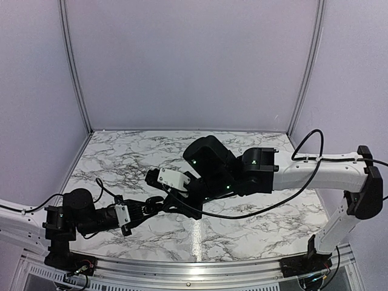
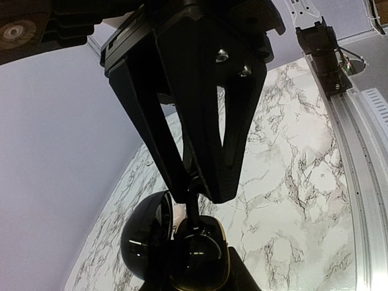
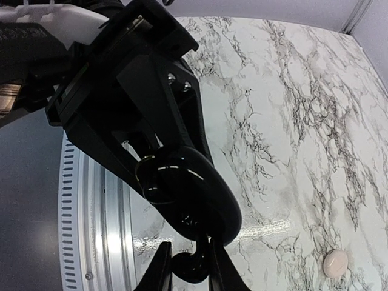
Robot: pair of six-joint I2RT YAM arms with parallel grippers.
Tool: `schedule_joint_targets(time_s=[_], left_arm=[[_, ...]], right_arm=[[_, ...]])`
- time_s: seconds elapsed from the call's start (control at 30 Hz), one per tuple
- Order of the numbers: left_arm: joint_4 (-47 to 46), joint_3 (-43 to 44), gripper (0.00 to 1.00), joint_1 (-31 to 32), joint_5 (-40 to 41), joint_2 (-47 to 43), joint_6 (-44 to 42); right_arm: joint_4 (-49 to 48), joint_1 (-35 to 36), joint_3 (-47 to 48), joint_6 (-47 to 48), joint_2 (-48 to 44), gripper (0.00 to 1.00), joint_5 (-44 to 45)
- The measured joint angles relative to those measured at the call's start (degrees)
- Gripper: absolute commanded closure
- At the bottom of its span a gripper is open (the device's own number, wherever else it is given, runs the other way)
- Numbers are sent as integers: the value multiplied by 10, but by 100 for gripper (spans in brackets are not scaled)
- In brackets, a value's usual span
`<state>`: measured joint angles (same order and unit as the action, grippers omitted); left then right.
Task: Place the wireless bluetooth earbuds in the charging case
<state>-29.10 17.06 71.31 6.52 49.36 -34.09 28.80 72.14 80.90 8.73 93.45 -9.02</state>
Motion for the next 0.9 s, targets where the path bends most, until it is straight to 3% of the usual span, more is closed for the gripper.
schedule_joint_targets(time_s=[0.9], left_arm=[[9, 2, 100, 12, 57, 16, -25]], right_arm=[[66, 0, 74, -28, 57, 87, 44]])
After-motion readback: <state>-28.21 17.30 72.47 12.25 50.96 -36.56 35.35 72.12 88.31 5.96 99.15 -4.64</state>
